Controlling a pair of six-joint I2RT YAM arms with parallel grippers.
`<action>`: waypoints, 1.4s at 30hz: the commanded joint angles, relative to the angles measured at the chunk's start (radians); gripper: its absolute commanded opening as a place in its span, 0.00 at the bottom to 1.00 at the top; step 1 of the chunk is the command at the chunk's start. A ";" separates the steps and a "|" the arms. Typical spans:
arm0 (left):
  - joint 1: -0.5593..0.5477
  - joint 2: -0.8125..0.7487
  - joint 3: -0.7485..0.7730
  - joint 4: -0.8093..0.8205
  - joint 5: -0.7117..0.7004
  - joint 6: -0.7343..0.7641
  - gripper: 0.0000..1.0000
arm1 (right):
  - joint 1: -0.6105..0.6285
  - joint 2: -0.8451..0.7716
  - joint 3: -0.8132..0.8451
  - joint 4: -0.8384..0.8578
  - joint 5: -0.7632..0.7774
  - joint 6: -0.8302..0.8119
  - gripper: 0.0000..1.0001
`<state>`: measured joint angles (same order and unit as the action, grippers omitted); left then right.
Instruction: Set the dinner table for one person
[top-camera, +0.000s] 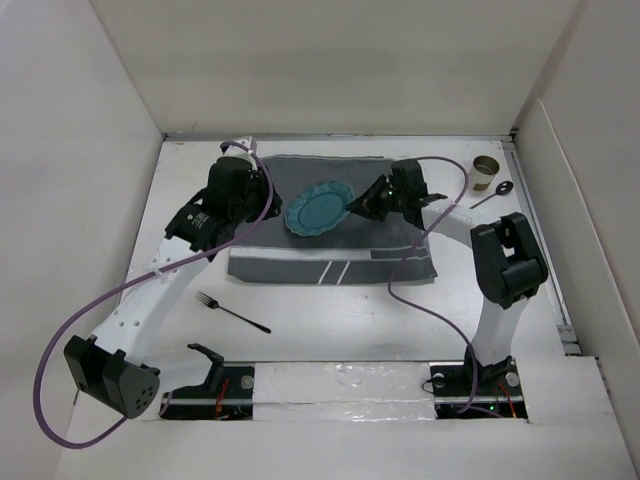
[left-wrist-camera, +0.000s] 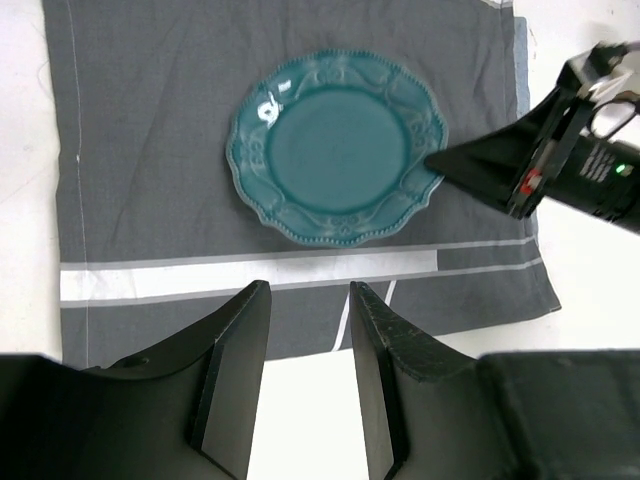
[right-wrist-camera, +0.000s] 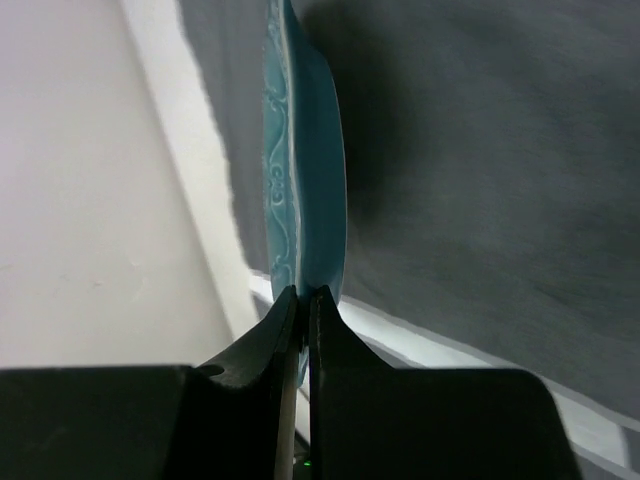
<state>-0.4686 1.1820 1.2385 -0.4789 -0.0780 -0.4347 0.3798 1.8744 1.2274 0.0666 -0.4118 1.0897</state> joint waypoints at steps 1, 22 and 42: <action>0.007 0.008 -0.002 0.040 0.014 0.004 0.35 | 0.002 -0.011 -0.029 0.060 -0.025 -0.034 0.08; 0.007 0.025 -0.119 0.172 0.072 0.025 0.11 | -0.358 -0.112 0.265 -0.508 0.304 -0.387 0.00; 0.007 0.148 -0.100 0.172 0.050 0.113 0.20 | -0.599 0.313 0.799 -0.808 0.741 -0.347 0.52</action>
<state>-0.4671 1.3247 1.0920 -0.3035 0.0105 -0.3523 -0.2104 2.1857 1.9614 -0.6968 0.2607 0.7338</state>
